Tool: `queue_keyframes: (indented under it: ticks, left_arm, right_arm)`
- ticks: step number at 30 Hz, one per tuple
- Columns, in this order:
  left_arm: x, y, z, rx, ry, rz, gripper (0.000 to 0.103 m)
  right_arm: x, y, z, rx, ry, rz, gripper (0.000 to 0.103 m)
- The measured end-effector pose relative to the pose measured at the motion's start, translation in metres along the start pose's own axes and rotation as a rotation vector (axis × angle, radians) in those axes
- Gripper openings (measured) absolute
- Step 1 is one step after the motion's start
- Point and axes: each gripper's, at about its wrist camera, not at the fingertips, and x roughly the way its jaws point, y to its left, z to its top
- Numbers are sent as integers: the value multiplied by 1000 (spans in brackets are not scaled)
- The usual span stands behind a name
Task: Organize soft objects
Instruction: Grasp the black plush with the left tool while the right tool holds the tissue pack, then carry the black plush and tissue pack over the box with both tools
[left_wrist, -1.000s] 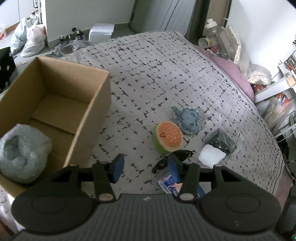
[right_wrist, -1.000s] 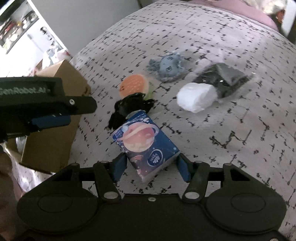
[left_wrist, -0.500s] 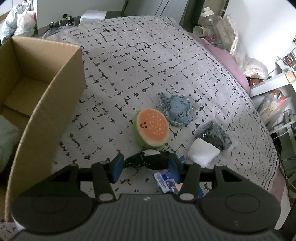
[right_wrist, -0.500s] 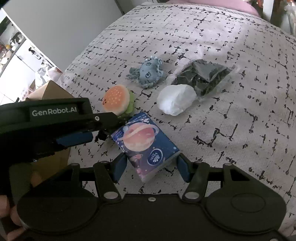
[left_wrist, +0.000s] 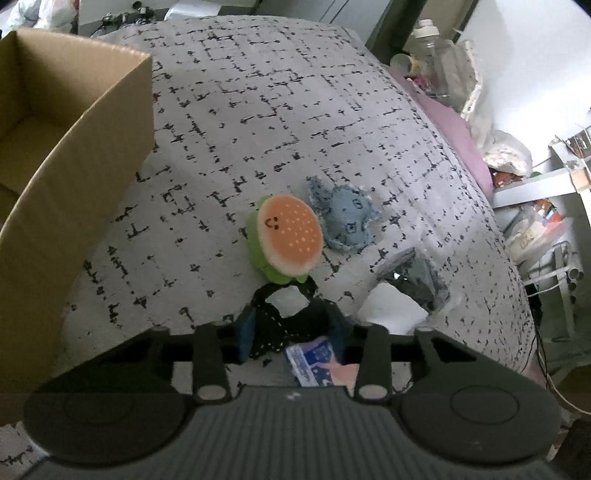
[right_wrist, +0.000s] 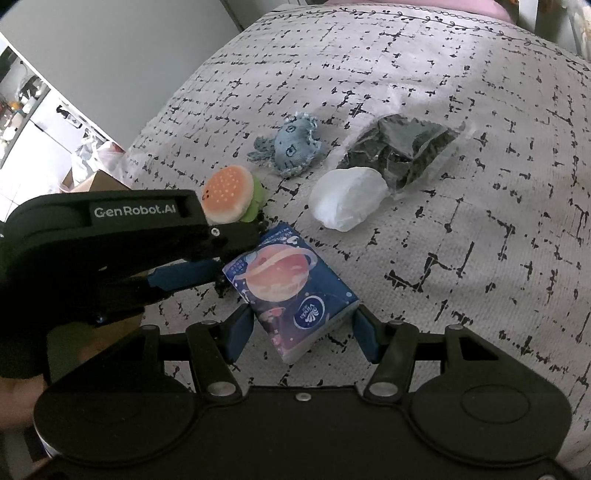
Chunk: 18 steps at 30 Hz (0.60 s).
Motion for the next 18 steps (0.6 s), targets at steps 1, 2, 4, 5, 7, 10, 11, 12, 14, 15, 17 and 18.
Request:
queue_keyframes:
  ticks: [1, 2, 4, 5, 7, 10, 11, 12, 14, 15, 17, 18]
  left_arm:
    - [-1, -1, 0, 3, 0, -3, 30]
    - [-2, -1, 0, 3, 0, -9, 29]
    - [-4, -1, -1, -1, -5, -17, 24]
    - [-6, -1, -1, -3, -10, -19, 24]
    - [-10, -2, -2, -6, -19, -24, 23]
    - [-20, -3, -3, -5, -42, -31, 22]
    - [-24, -3, -3, -4, -49, -32, 22]
    - [-28, -4, -2, -4, -57, -34, 22]
    - [-36, -5, -1, -2, -72, -36, 22]
    - [-40, -5, 0, -2, -77, -37, 22]
    - [-48, -5, 1, 2, -90, -35, 23]
    - [-52, -5, 1, 7, -99, -32, 23]
  right_arm:
    - [-1, 0, 0, 1, -1, 0, 57]
    - [-1, 0, -1, 3, -1, 1, 57]
    - [-4, -1, -1, 10, -5, 2, 57]
    - [-5, -1, -2, 14, -8, 1, 57]
    - [-8, -2, -3, 20, -16, 3, 57]
    - [-12, -2, -4, 19, -30, 7, 57]
    - [-13, -1, -4, 15, -33, 8, 57]
    - [-14, 0, -3, 8, -36, 5, 57]
    - [-16, 4, -3, -8, -44, 6, 57]
    - [-18, 5, -3, -14, -47, 13, 57]
    - [-21, 9, -3, -28, -61, 14, 57]
    - [-23, 10, -3, -32, -67, 17, 57]
